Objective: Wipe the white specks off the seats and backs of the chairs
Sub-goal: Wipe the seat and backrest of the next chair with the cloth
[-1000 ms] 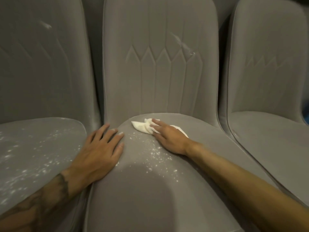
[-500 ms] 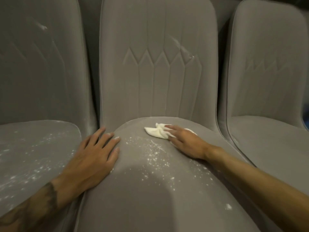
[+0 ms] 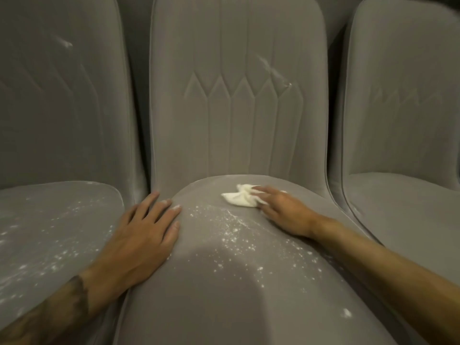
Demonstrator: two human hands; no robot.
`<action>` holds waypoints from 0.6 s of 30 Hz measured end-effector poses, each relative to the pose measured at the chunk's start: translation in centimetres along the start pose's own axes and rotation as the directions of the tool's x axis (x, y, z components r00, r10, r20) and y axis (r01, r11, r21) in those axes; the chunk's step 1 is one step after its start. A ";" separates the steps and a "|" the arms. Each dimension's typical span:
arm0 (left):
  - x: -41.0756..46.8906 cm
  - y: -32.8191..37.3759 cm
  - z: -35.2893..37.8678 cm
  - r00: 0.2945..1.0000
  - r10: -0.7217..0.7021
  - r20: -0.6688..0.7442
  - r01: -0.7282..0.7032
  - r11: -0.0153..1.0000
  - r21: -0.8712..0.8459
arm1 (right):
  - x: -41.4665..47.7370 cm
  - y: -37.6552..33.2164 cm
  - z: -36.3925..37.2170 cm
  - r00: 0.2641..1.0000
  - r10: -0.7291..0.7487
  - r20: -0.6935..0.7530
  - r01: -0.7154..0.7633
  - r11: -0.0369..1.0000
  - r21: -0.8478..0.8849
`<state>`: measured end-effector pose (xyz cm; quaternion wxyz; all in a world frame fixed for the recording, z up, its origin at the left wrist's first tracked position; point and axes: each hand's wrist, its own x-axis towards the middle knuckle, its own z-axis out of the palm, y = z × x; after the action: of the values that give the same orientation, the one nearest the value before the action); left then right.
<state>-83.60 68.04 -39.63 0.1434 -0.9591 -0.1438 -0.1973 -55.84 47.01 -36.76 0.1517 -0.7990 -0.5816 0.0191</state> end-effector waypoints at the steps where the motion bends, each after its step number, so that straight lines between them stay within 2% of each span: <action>1: 0.0 0.1 -0.1 1.000 -0.003 0.004 0.003 1.000 -0.002 | 0.0 1.3 -0.5 0.997 0.072 -0.017 -0.072 0.997 0.000; 3: 0.0 0.2 -0.4 1.000 -0.028 0.001 0.028 0.999 -0.019 | 1.0 2.3 -1.0 0.973 0.213 -0.083 -0.214 0.977 0.002; 5: 0.0 0.3 -0.6 0.999 -0.047 0.006 0.047 0.998 -0.040 | 2.7 0.7 -0.2 0.960 0.248 -0.126 -0.249 0.969 0.013; 9: -0.1 0.3 -0.7 0.999 -0.041 0.022 0.042 0.998 -0.045 | 3.2 -4.5 2.6 0.998 0.024 -0.064 -0.020 0.998 0.065; 12: -0.1 0.3 -0.7 0.998 -0.050 0.034 0.052 0.997 -0.049 | 1.2 -3.8 1.8 0.994 -0.109 0.031 0.108 0.994 0.029; 13: -0.1 0.3 -0.7 0.998 -0.053 0.034 0.055 0.997 -0.050 | 0.8 -2.6 1.1 0.995 -0.089 0.038 0.089 0.996 0.020; 16: -0.1 0.5 -0.9 0.997 -0.060 0.042 0.063 0.996 -0.063 | 1.1 0.6 -0.5 0.994 0.099 -0.039 -0.099 0.995 0.011; 18: 0.0 0.5 -0.9 0.996 -0.081 0.042 0.085 0.992 -0.092 | 2.6 -0.1 -0.2 0.984 0.155 -0.092 -0.152 0.988 0.034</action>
<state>-83.77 67.28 -38.95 0.0874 -0.9615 -0.1768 -0.1912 -55.07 49.46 -36.14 0.1878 -0.8392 -0.5103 0.0010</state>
